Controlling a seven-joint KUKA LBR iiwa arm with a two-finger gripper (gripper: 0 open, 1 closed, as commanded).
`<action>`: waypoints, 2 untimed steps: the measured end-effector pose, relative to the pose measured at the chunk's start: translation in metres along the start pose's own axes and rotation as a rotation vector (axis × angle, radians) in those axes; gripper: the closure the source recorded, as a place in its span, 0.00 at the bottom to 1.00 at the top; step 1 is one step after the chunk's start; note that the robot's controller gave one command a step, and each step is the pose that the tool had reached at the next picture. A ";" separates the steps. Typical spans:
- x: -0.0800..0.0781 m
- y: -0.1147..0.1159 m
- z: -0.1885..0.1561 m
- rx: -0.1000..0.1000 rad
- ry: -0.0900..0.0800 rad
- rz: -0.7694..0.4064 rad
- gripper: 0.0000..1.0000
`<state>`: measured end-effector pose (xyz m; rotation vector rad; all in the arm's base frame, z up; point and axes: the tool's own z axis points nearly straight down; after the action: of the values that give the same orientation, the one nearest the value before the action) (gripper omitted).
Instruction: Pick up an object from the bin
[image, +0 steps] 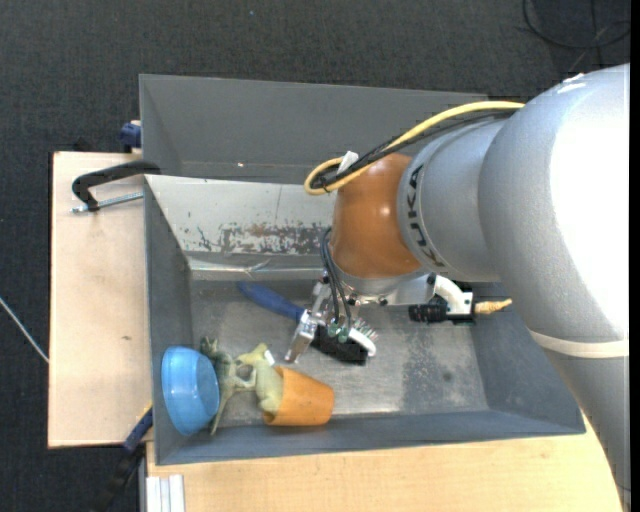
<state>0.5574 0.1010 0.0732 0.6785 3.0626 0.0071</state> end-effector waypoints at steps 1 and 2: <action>-0.001 0.002 -0.002 0.001 0.002 -0.002 0.00; -0.003 0.002 -0.003 -0.001 -0.006 -0.001 1.00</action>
Offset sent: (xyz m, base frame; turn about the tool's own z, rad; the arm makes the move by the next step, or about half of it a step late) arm 0.0000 0.0000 0.0000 0.0000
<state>0.5609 0.1016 0.0764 0.6765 3.0568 0.0073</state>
